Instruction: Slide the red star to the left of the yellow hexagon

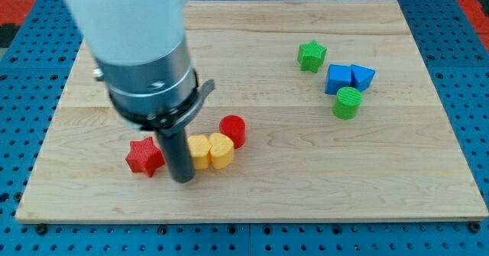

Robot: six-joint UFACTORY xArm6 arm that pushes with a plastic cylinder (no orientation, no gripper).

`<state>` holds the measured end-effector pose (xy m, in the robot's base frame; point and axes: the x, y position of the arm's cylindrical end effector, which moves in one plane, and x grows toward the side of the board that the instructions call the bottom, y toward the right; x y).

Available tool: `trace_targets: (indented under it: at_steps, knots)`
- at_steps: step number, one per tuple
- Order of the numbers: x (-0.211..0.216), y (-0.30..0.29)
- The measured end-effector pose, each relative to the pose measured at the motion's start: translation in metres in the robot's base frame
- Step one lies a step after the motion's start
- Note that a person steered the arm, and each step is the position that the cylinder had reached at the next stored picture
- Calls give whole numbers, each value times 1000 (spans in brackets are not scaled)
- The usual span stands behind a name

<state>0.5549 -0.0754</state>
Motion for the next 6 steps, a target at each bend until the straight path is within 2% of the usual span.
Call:
trace_targets:
  at_steps: [1,2,3,4,5,6]
  knots:
    - [36,5]
    - [27,-87]
    - [-6,-99]
    - [-20,-23]
    - [4,3]
    - [37,57]
